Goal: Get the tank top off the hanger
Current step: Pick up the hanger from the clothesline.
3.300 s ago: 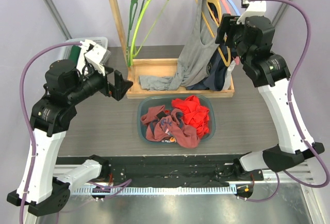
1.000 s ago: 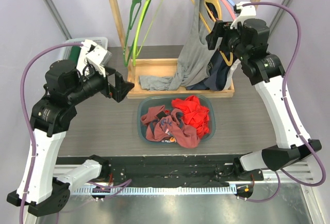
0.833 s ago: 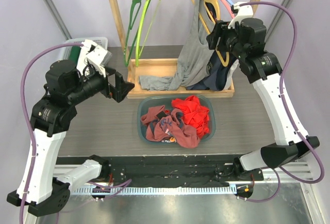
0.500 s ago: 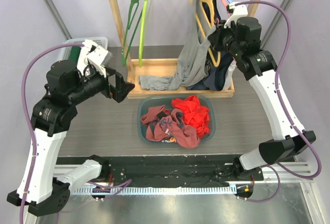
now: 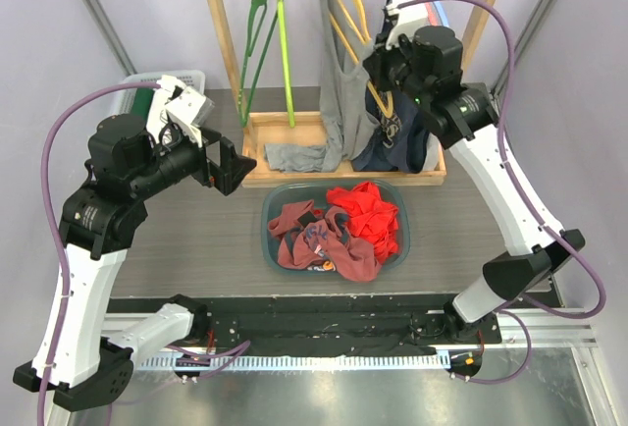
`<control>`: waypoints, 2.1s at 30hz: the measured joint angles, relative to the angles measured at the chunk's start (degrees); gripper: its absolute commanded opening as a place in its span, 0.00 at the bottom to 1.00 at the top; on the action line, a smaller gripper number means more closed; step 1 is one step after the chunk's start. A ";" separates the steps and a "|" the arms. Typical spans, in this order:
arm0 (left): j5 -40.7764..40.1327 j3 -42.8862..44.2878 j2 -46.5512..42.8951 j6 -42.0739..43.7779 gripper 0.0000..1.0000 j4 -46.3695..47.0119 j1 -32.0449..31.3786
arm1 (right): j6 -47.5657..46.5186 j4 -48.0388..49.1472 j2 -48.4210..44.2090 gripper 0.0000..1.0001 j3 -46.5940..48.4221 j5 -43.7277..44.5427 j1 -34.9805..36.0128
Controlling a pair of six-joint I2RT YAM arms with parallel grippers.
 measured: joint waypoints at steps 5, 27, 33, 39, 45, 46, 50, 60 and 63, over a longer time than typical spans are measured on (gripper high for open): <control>0.00 0.00 0.00 0.04 1.00 0.00 0.00 | -2.67 0.94 1.46 0.01 2.78 2.47 2.40; 0.04 0.00 0.00 0.17 1.00 0.00 0.00 | -1.40 -17.25 -13.77 0.01 6.25 -4.24 2.93; 0.66 0.00 0.00 0.09 1.00 0.00 0.00 | 0.83 -21.64 -19.04 0.01 9.31 -9.77 2.99; 1.03 0.00 -0.04 -0.02 1.00 0.00 0.00 | 2.49 -14.47 -22.93 0.01 14.97 -14.36 3.02; 1.05 0.00 -0.76 -0.02 1.00 0.00 0.00 | 3.15 -9.62 -25.44 0.01 17.46 -16.52 3.02; 1.05 0.00 -0.90 -0.02 1.00 0.00 0.00 | 3.37 -8.85 -25.70 0.01 17.44 -16.74 3.02; 1.22 0.00 -1.38 -0.04 1.00 0.00 0.00 | 4.90 -6.01 -25.03 0.01 19.02 -18.36 3.02; 1.29 0.00 -2.38 -0.02 1.00 0.00 0.00 | 8.96 -1.64 -23.23 0.01 23.50 -23.10 3.02; 1.49 0.00 -2.38 -0.02 1.00 0.00 0.00 | 9.49 -1.44 -23.74 0.01 22.34 -23.96 3.02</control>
